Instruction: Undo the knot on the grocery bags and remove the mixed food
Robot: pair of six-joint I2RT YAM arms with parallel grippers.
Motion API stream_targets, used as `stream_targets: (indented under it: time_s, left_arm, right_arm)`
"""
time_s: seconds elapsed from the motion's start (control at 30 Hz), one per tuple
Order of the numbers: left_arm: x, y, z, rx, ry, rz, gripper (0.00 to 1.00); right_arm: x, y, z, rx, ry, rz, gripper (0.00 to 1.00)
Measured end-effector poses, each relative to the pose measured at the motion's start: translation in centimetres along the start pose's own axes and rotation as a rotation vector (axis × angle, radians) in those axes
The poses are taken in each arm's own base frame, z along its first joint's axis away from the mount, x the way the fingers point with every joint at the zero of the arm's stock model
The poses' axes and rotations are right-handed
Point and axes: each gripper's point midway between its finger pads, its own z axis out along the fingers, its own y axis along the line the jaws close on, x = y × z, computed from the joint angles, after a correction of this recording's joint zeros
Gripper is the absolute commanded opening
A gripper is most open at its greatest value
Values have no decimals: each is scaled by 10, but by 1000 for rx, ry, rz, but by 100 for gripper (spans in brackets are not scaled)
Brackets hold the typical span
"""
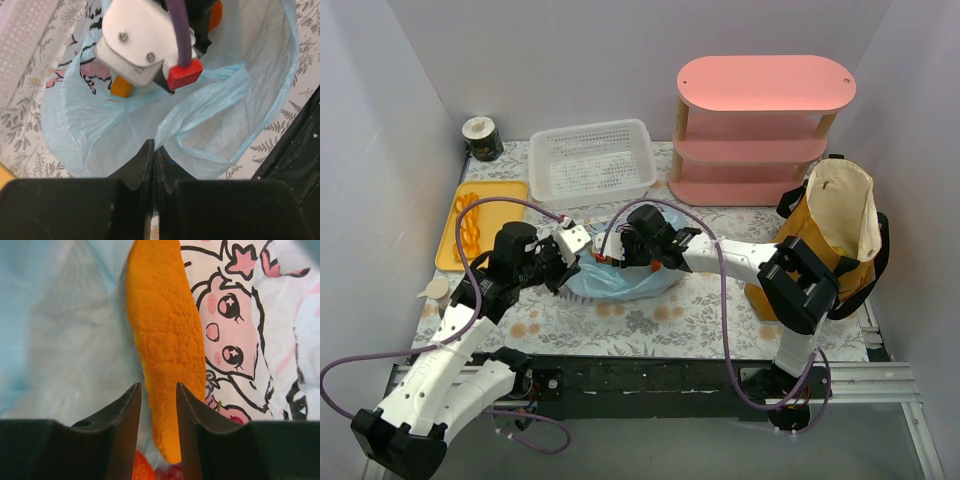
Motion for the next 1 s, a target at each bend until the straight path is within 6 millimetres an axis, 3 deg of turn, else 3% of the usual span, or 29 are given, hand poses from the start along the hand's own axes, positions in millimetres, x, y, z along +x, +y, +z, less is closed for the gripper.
stream_targets:
  time_s: [0.3,0.37,0.43,0.57,0.67,0.8,1.0]
  left_arm:
    - [-10,3,-3,-14,-30,23,0]
    - [-10,4,-3,-16,-29,23,0]
    - [-10,4,-3,-17,-29,21,0]
    - [-10,4,-3,-21,-32,15,0]
    - [-11,5,-3,-22,-32,6,0]
    - [-13,8,-2,-35,-42,5,0]
    - [-17,19,1,-86,-55,10,0]
  right_arm:
    - [11,-6,32,-12,41,-12,63]
    - [15,-6,39,-18,47,4,62]
    - [20,-7,44,-24,56,24,57]
    - [24,-13,50,-12,51,24,14]
    - [23,-15,49,-9,41,9,1]
    - [24,-6,33,-24,45,11,1]
    - [14,3,-12,-36,30,13,1]
